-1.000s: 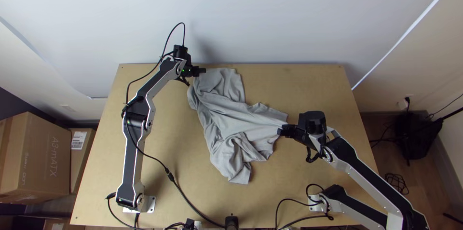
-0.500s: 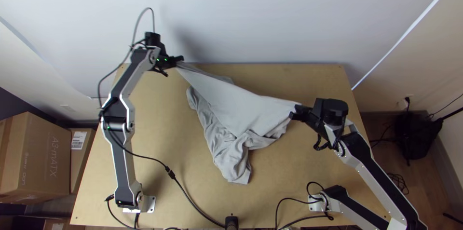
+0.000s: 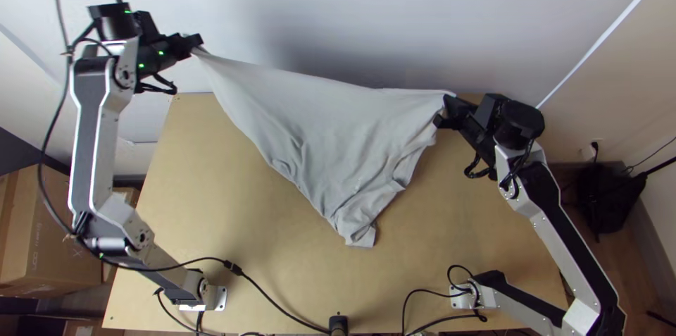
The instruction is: Fold the t-shirt
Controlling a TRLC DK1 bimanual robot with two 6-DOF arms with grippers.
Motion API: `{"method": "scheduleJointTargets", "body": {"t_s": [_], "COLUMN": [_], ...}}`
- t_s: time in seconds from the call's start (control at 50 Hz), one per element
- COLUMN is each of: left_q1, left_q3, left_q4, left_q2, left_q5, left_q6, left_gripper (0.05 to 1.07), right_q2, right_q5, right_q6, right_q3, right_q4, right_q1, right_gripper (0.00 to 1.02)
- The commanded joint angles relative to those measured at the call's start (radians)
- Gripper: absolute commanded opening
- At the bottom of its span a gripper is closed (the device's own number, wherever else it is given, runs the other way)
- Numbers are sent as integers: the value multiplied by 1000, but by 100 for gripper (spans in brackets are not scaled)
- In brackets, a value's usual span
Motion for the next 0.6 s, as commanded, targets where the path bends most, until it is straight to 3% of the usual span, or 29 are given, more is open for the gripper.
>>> {"method": "scheduleJointTargets", "body": {"t_s": [0.0, 0.32, 0.58], "left_q1": [14, 92, 161], "left_q3": [26, 26, 26], "left_q4": [5, 103, 166], "left_q2": [-95, -310, -463], "left_q5": [-26, -51, -51], "left_q6": [17, 59, 76], "left_gripper": [8, 8, 8], "right_q2": [38, 123, 45], "right_q5": [13, 4, 2], "right_q6": [-34, -60, -77], "right_q3": [130, 443, 569], "right_q4": [42, 58, 62], "right_q1": [-27, -93, -96], "right_gripper": [2, 2, 2]}}
